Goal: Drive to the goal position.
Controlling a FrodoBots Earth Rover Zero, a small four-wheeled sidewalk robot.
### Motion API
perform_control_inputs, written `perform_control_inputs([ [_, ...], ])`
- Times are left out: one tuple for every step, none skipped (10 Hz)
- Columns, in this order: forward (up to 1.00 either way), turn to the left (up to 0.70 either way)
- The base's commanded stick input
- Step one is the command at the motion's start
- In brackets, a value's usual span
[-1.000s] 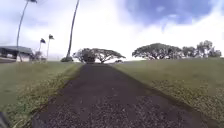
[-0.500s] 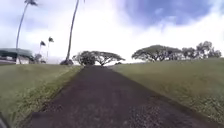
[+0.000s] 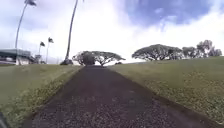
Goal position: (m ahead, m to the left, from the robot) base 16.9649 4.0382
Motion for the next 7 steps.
perform_control_inputs([
  [0.5, 0.0],
  [0.5, 0.0],
  [0.5, 0.0],
  [0.5, 0.0],
  [0.5, 0.0],
  [0.5, 0.0],
  [0.5, 0.0],
])
